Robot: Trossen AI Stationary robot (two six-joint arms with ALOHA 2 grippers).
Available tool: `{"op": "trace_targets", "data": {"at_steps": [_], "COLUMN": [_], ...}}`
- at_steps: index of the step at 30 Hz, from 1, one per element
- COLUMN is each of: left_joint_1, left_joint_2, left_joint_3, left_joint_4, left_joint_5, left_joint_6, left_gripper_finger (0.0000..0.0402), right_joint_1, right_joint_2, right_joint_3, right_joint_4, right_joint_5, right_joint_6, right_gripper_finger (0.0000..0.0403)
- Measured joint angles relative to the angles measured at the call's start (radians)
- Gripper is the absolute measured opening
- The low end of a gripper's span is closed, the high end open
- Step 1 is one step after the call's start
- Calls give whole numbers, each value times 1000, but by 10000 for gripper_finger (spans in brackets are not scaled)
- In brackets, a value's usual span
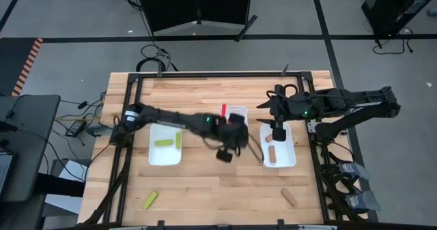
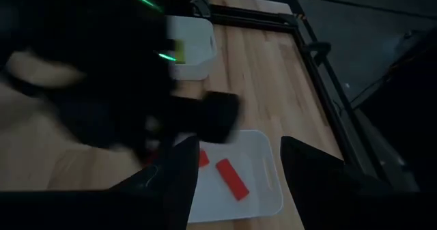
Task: Sort blocks
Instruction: Put the orange block into the middle white bin, then put the brown block into the right white bin
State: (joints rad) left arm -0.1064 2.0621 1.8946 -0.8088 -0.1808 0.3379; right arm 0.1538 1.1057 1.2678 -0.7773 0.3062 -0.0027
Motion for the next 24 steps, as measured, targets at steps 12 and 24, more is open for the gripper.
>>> {"op": "trace_targets", "data": {"at_steps": [12, 24], "left_joint_1": [173, 141], "left_joint_2": [-3, -143], "left_joint_3": [-172, -199], "left_joint_4": [5, 42], "left_joint_5": [32, 59], "left_joint_6": [-165, -223], "left_gripper_finger": [148, 329], "right_joint_1": [102, 210], "right_joint_2": [0, 0], "right_joint_3": [0, 1], "right_joint_4": [-2, -18], "right_joint_5": [77, 157], "right_joint_6": [10, 95], "right_gripper_finger": [217, 217]}}
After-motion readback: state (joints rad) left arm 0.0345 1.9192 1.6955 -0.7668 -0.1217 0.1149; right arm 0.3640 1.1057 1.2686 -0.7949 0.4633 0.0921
